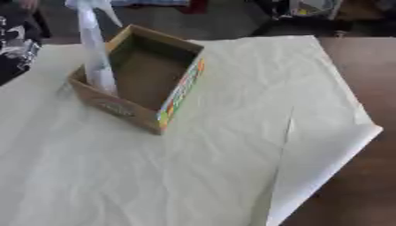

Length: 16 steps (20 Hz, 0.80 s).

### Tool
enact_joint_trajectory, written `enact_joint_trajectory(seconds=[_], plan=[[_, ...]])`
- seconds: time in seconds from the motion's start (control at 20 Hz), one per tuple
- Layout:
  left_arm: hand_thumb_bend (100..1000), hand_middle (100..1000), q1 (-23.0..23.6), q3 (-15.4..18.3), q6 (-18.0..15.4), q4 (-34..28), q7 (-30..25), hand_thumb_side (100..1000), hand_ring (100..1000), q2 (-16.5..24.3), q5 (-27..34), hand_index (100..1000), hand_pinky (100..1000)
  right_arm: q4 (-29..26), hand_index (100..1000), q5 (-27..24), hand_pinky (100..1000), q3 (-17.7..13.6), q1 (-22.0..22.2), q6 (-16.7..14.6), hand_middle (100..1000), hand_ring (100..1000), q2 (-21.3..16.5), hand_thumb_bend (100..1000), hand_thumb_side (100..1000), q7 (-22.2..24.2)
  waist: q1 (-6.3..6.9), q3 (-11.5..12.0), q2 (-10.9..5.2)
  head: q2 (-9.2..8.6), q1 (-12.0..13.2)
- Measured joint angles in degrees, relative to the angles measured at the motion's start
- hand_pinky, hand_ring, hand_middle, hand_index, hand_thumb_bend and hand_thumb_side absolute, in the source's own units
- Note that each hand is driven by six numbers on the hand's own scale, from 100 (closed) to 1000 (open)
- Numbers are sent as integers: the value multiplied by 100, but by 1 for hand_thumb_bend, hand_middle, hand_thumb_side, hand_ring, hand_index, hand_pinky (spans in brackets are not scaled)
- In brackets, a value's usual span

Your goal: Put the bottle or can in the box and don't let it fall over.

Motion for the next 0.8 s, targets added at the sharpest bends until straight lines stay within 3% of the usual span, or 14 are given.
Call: enact_joint_trajectory(seconds=[0.4,0.8], plan=[[100,1000,517,117,-170,-598,460,590,1000,-32,826,854,1000,0,753,1,964,-31,36,-9,962,1000,0,100,535,-8,-32,43,-15,5,-51],[100,1000,816,151,-390,-828,943,597,1000,-124,1217,856,1000,0,753,15,964,-33,50,-23,962,1000,0,100,533,-22,-54,69,-29,50,-93]])
